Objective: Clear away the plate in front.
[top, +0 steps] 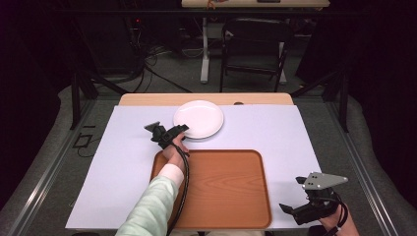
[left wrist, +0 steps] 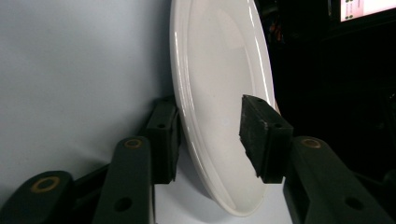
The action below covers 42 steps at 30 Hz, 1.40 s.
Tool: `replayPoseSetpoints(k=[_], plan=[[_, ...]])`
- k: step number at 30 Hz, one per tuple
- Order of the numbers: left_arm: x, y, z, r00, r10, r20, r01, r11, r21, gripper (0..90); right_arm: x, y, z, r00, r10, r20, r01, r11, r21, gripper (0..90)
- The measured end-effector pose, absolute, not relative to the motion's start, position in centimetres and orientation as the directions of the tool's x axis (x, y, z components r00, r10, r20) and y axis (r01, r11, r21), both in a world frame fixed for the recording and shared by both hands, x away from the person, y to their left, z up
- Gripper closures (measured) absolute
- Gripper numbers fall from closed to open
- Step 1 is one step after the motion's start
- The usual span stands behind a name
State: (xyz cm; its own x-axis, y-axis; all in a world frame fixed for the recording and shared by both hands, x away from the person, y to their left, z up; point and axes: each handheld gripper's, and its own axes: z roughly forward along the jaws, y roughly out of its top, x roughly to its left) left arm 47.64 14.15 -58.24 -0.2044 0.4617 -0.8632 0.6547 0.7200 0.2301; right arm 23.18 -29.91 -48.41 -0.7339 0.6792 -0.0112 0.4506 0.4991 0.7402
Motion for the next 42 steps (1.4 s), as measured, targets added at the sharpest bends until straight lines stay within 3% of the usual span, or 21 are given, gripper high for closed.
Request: replayPoseSetpoints(k=[11, 23, 30, 35, 42], plan=[[47.8, 14.2, -58.8, -0.233, 0.464, -0.855, 0.649, 0.728, 0.218, 81.3, 23.3, -29.9, -48.5, -0.733, 0.680, -0.011, 0.454, 0.501, 0.737, 0.0], [47.9, 14.4, -58.8, -0.218, 0.466, -0.857, 0.660, 0.717, 0.222, 82.5, 23.3, -29.9, -48.5, -0.731, 0.682, -0.010, 0.458, 0.501, 0.734, 0.0], [47.9, 14.2, -57.9, -0.155, 0.517, -0.842, 0.663, 0.686, 0.299, 85.1, 23.3, -29.9, -48.5, -0.730, 0.683, -0.011, 0.459, 0.502, 0.733, 0.0], [48.1, 13.7, -56.1, -0.063, 0.607, -0.792, 0.676, 0.610, 0.414, 86.7, 23.3, -29.9, -48.5, -0.731, 0.683, -0.013, 0.457, 0.502, 0.734, 0.0], [48.6, 13.3, -54.9, 0.012, 0.661, -0.750, 0.704, 0.527, 0.476, 87.2, 23.3, -29.9, -48.5, -0.730, 0.683, -0.011, 0.459, 0.503, 0.733, 0.0]])
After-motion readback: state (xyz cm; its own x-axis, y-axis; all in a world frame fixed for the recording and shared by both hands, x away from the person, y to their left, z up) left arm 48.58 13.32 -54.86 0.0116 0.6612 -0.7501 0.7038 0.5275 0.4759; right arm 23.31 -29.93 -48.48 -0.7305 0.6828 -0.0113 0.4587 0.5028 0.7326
